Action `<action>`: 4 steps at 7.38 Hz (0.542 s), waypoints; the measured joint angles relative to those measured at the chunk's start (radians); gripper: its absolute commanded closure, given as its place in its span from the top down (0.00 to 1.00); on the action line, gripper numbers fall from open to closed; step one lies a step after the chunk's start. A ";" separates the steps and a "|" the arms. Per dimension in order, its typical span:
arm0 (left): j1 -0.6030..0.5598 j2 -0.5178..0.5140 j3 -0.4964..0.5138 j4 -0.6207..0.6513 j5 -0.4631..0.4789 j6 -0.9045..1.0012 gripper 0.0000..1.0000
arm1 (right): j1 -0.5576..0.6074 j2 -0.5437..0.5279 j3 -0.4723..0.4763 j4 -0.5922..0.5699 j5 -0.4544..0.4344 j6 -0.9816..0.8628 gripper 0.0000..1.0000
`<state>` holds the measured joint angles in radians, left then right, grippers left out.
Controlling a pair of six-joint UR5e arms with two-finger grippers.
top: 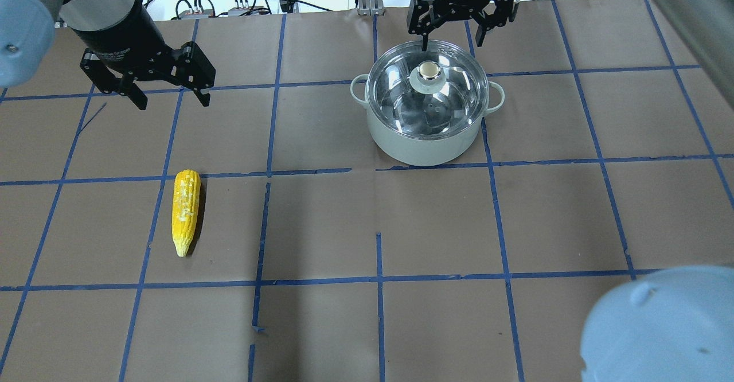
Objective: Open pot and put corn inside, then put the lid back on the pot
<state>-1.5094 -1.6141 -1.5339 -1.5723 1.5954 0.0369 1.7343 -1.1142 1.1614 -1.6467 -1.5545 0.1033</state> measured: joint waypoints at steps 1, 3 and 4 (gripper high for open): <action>0.000 0.001 0.000 0.000 0.000 0.000 1.00 | 0.014 0.040 -0.029 -0.015 0.001 -0.001 0.99; 0.000 0.003 -0.001 0.000 0.000 0.000 1.00 | 0.026 0.094 -0.052 -0.051 0.000 -0.005 0.97; 0.000 0.004 -0.002 0.000 0.000 0.000 1.00 | 0.028 0.106 -0.049 -0.059 -0.001 -0.008 0.97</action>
<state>-1.5094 -1.6100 -1.5356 -1.5723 1.5950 0.0371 1.7627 -1.0079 1.1126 -1.7057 -1.5552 0.0957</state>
